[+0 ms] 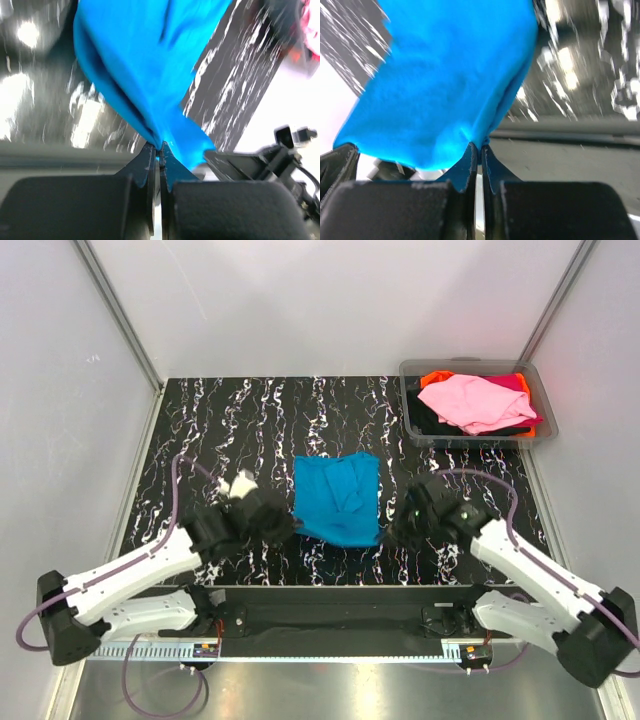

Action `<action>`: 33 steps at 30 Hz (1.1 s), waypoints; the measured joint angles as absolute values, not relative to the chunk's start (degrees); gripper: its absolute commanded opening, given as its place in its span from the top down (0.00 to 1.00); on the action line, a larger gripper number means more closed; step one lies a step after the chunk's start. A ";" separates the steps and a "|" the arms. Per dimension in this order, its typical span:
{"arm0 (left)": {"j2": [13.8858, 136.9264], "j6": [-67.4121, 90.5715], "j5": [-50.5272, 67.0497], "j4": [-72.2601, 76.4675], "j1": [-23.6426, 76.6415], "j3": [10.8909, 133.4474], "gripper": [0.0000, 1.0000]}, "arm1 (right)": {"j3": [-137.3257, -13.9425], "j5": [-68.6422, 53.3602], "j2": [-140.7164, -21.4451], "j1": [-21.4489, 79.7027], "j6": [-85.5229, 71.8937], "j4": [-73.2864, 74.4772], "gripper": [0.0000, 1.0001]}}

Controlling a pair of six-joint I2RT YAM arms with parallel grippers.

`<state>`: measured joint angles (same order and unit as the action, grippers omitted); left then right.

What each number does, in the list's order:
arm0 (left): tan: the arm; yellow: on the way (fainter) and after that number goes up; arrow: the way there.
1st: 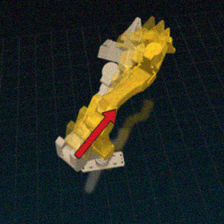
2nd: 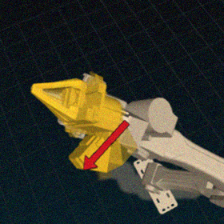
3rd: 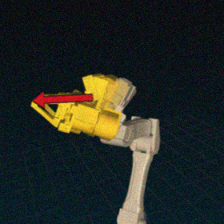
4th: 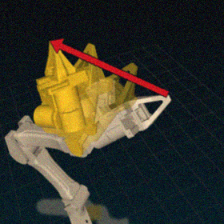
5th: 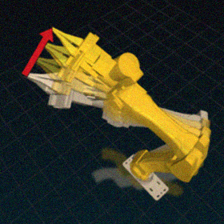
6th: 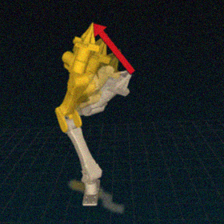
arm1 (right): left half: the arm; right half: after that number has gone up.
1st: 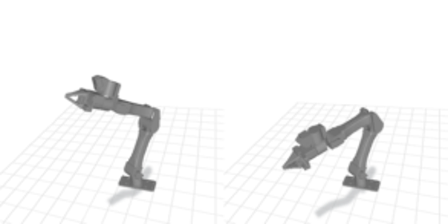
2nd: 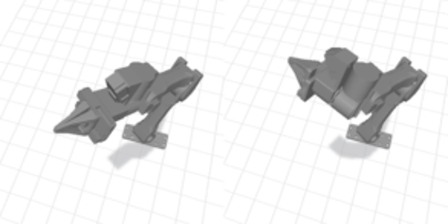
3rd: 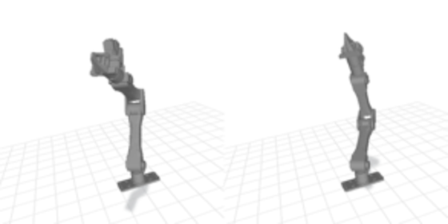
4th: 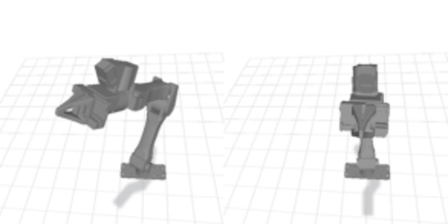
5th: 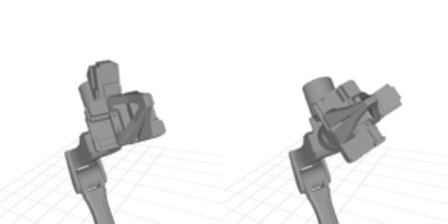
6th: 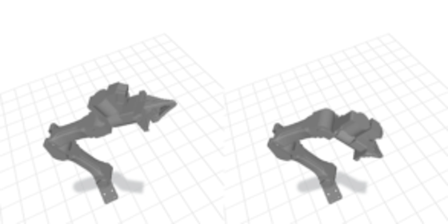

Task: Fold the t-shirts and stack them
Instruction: Fold the tshirt

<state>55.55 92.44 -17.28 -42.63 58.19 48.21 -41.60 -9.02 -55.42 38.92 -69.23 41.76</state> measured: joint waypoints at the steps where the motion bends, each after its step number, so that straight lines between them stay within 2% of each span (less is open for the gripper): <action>1: 56.77 89.67 -17.28 -42.72 55.83 50.09 1.00 | -43.79 -9.30 -57.34 36.97 -67.64 41.76 1.00; 7: 65.89 76.20 -14.00 -40.84 43.51 59.27 1.00 | -57.34 -12.91 -69.41 26.83 -58.65 41.89 1.00; 17: 83.68 63.24 -2.28 -38.83 30.20 70.98 1.00 | -69.95 -19.07 -86.80 20.21 -49.63 42.28 1.00; 33: 104.09 56.23 8.45 -35.94 22.04 86.56 1.00 | -85.23 -27.73 -106.59 11.94 -41.76 42.09 1.00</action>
